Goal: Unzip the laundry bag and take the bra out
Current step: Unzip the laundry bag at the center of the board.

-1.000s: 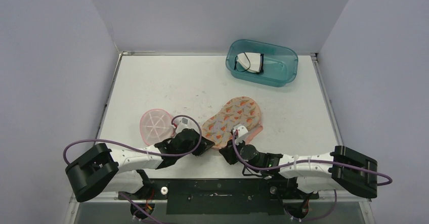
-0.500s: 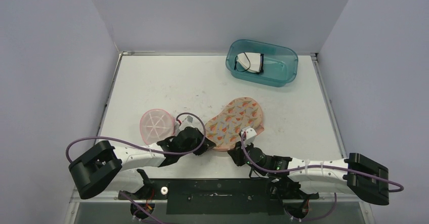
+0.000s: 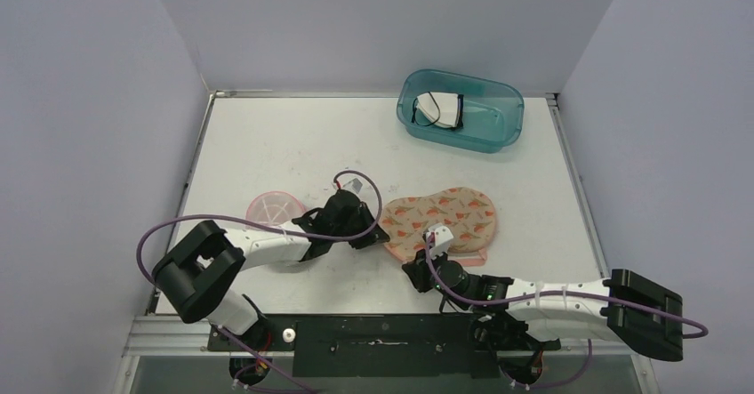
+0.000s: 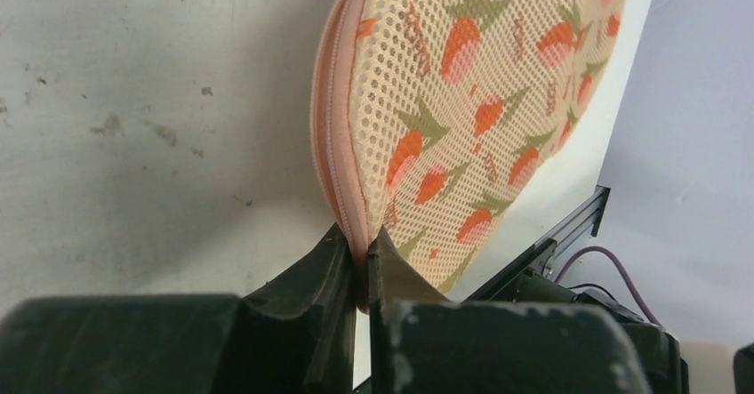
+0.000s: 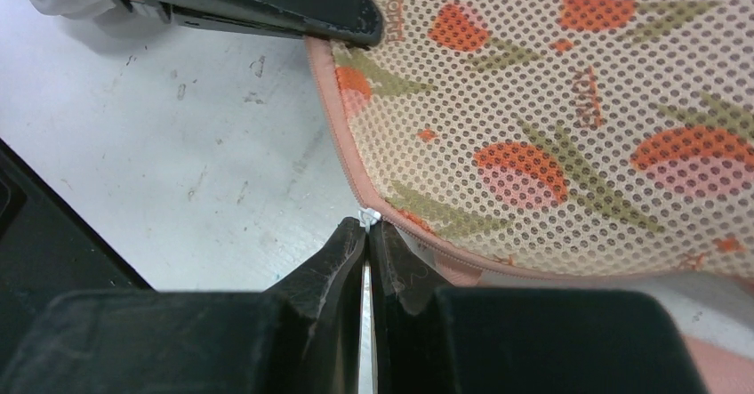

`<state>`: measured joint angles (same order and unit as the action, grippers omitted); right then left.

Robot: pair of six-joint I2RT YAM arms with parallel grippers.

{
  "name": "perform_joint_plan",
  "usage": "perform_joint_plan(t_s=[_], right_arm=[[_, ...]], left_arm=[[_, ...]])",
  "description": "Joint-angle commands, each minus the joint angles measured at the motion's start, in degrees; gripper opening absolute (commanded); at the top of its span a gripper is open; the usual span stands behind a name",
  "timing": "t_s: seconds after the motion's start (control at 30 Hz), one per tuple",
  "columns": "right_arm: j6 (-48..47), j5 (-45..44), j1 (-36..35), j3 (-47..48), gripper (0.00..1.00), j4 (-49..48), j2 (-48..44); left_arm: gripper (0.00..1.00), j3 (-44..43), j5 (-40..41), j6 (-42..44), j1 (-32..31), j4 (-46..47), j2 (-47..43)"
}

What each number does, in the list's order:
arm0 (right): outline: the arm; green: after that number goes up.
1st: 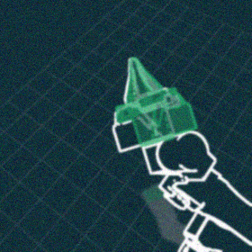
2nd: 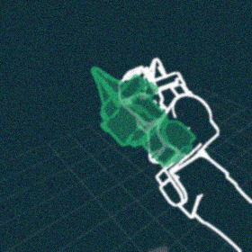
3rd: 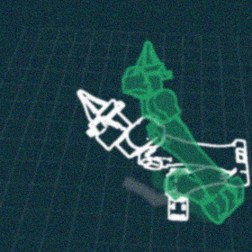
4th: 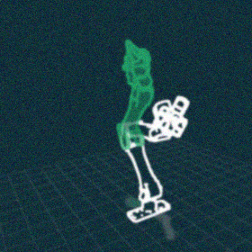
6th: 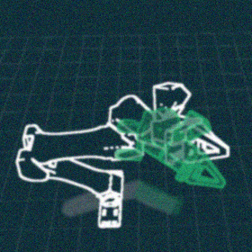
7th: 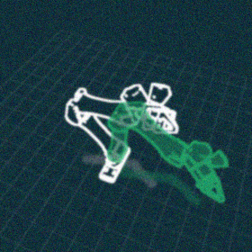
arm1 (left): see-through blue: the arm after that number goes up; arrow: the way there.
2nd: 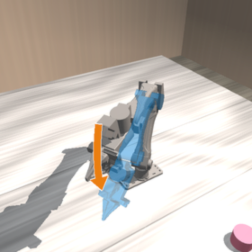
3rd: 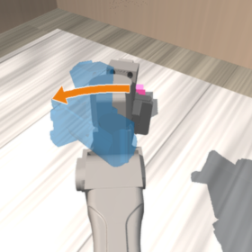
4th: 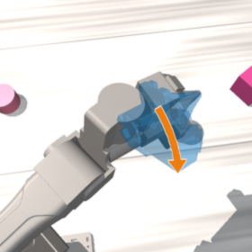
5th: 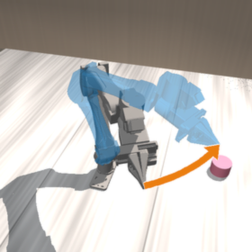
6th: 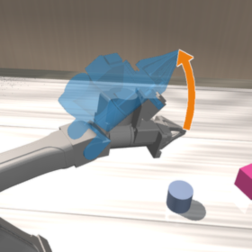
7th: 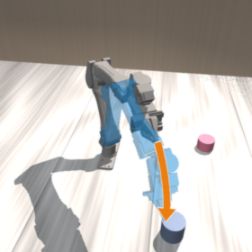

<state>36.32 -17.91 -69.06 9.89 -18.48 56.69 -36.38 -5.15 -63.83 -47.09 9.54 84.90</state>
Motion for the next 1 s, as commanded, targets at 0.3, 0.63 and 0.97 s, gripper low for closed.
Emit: perform_joint_plan(t_s=[0.3,0.63,0.97], right_arm=[[-0.55,1.30,-0.38,5.11,0.05,-12.00,11.79],[-1.14,4.29,-0.55,9.03,0.05,-15.41,17.48],[-1.01,4.57,-0.55,7.90,0.05,-13.94,14.22]], left_arm=[[0.83,10.44,-2.67,-6.47,1.69,7.68,-4.40],[0.79,16.00,8.63,-17.05,-4.54,10.67,-12.38],[0.42,13.89,10.83,-20.61,-4.28,12.05,-7.32]])
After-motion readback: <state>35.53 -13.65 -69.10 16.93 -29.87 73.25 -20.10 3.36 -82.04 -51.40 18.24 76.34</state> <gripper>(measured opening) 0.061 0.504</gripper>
